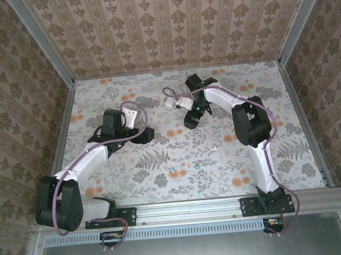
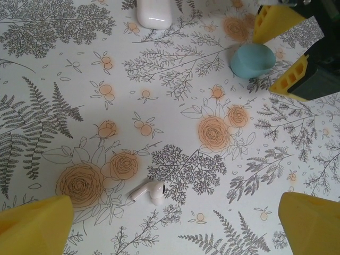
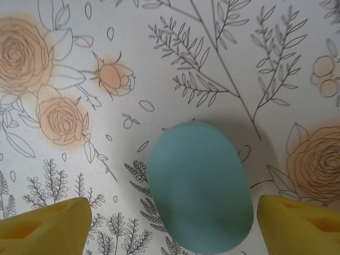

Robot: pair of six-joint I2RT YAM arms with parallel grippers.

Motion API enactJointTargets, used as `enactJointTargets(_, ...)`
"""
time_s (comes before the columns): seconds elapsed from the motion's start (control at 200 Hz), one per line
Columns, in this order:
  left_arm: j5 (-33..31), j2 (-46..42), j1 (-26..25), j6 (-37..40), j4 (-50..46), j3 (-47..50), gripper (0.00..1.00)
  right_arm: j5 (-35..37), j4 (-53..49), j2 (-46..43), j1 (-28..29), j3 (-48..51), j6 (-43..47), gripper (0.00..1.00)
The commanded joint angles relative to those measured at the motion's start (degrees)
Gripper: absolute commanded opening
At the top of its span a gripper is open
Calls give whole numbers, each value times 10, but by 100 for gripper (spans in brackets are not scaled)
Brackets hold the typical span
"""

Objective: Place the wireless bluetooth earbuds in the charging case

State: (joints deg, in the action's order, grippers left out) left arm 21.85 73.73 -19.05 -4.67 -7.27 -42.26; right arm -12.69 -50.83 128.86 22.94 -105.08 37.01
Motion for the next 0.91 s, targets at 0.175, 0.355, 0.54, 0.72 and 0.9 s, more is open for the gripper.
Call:
enactJointTargets(0.175,19,5,0,20,1,-20,100,28,-29,26,5,-14,46,79)
enactJointTargets(0.355,17,0,0,22,3,-15,100,48,-34,39,7,-13,55,64)
enactJointTargets(0.54,19,-10,0,21,11,-7,100,45,-16,26,13,6,54,50)
enactJointTargets(0.72,21,-40,0,37,52,26,100,31,13,-3,27,37,54,38)
enactJointTargets(0.9,74,-91,1,108,94,70,97,-4,30,-37,39,68,50,33)
